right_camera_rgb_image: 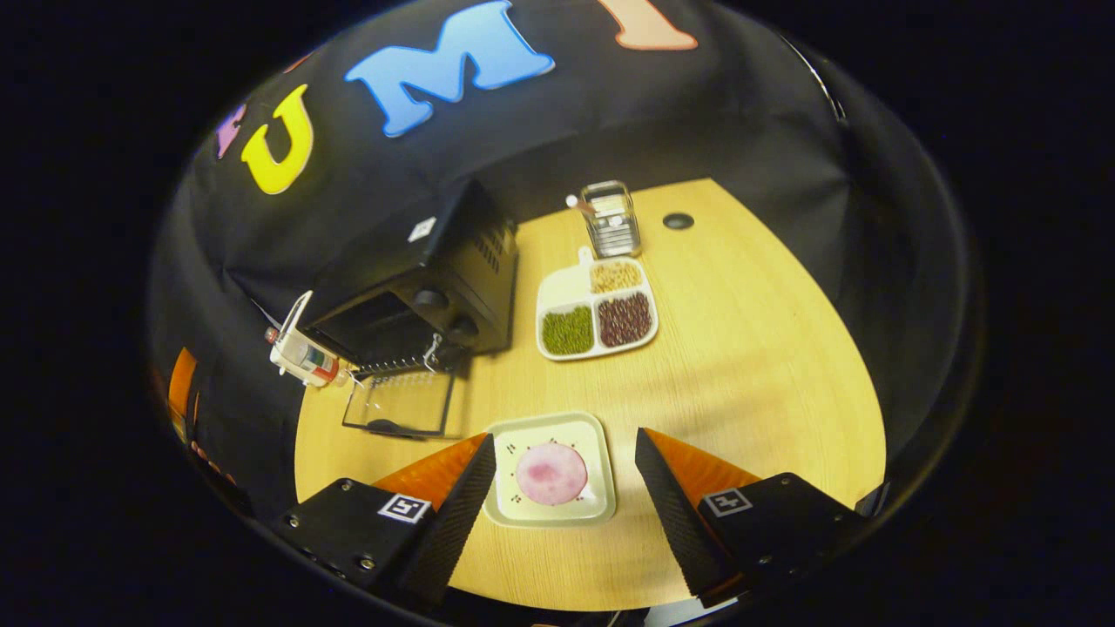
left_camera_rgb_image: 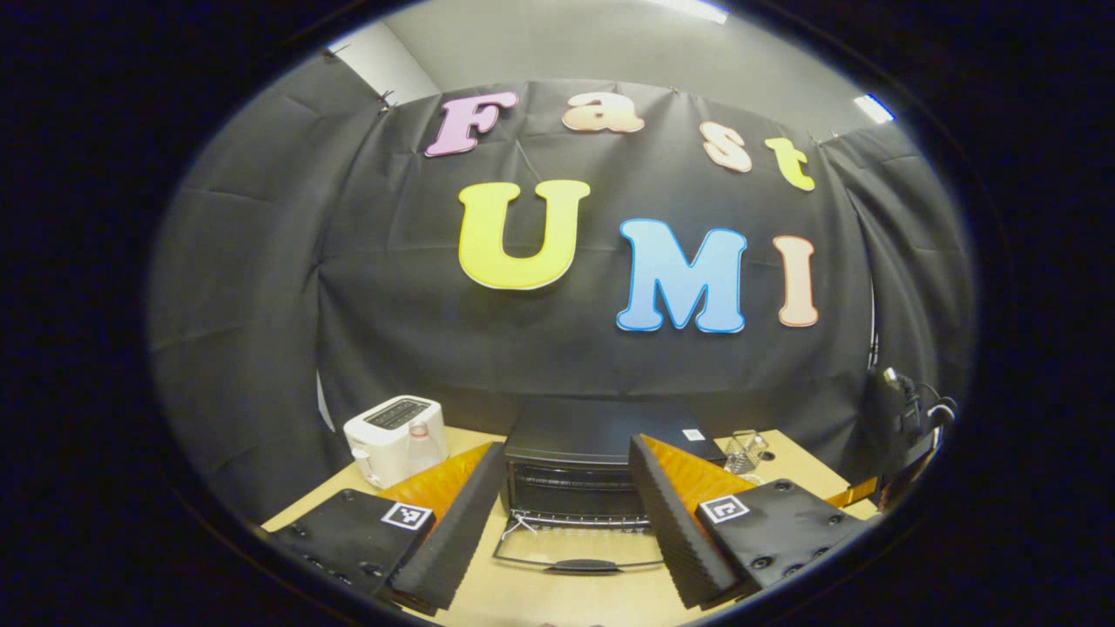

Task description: Open the electric oven with the left hand, put the food in, and close the electric oven.

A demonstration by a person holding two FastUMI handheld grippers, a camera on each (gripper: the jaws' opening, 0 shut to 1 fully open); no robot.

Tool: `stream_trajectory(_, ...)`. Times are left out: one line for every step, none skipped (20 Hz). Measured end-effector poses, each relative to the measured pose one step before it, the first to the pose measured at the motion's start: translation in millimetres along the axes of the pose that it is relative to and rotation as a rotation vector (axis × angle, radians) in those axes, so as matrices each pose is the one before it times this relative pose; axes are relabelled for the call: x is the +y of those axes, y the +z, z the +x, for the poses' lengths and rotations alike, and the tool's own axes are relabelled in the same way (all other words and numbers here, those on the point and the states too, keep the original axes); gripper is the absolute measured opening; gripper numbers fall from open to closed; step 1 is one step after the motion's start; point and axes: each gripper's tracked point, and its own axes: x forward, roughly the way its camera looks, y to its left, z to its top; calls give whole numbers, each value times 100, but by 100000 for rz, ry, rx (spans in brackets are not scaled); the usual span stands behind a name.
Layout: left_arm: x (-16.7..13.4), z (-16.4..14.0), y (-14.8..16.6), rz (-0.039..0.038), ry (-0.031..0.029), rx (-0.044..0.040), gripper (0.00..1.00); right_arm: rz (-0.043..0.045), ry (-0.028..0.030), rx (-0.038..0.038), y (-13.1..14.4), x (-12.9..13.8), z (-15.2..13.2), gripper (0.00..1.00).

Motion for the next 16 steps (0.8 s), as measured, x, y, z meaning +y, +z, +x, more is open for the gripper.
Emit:
stream_trajectory(584, -722, 34, 6, 519, -13, 95, 2058, -326, 4400, -595, -458, 1032, 98)
stream_trajectory(464, -267, -165, -22, 854, -14, 96, 1610, 566, 4153, -559, -366, 803, 98)
stream_trajectory(612, -325, 22, -138, 1027, 202, 96, 1277, -438, 4039, -470, -415, 702, 98)
stream_trajectory(431, -193, -184, -496, 843, 236, 96, 584, -343, 3243, -169, -404, 538, 98)
stream_trajectory(469, -173, -115, -542, 700, 437, 96, 466, -543, 3102, -291, -215, 941, 98)
stream_trajectory(431, -99, -129, -326, 697, 343, 100, 118, -564, 2647, -112, -335, 540, 98)
stream_trajectory(406, -86, -91, -140, 693, 193, 96, 180, -565, 2585, -79, -260, 717, 98)
stream_trajectory(312, -83, -223, -54, 553, 288, 96, 166, -315, 2103, 68, -231, 652, 98)
stream_trajectory(327, -189, -105, 32, 545, 407, 96, -116, -1672, 2063, -92, -244, 675, 93)
stream_trajectory(290, -14, -106, 18, 731, 319, 96, -989, -2240, 1592, 115, -442, 482, 88)
stream_trajectory(310, -122, -67, -125, 608, 186, 96, -1606, -2676, 1257, 4, -394, 455, 87)
stream_trajectory(231, -31, -230, -319, 371, 392, 96, -2575, -3085, 1221, -12, -356, 389, 87)
stream_trajectory(246, -96, -312, -325, 459, 606, 96, -2330, -2388, 439, -6, -42, 506, 87)
stream_trajectory(350, -84, -219, -366, 394, 513, 96, -2221, -175, 1094, -36, 176, 194, 87)
stream_trajectory(90, 153, -162, -429, 369, 387, 97, -1706, -1906, 1441, -291, 110, 373, 81)
stream_trajectory(145, 44, -100, -513, 143, 293, 98, -2403, -2803, 857, 20, -141, 245, 81)
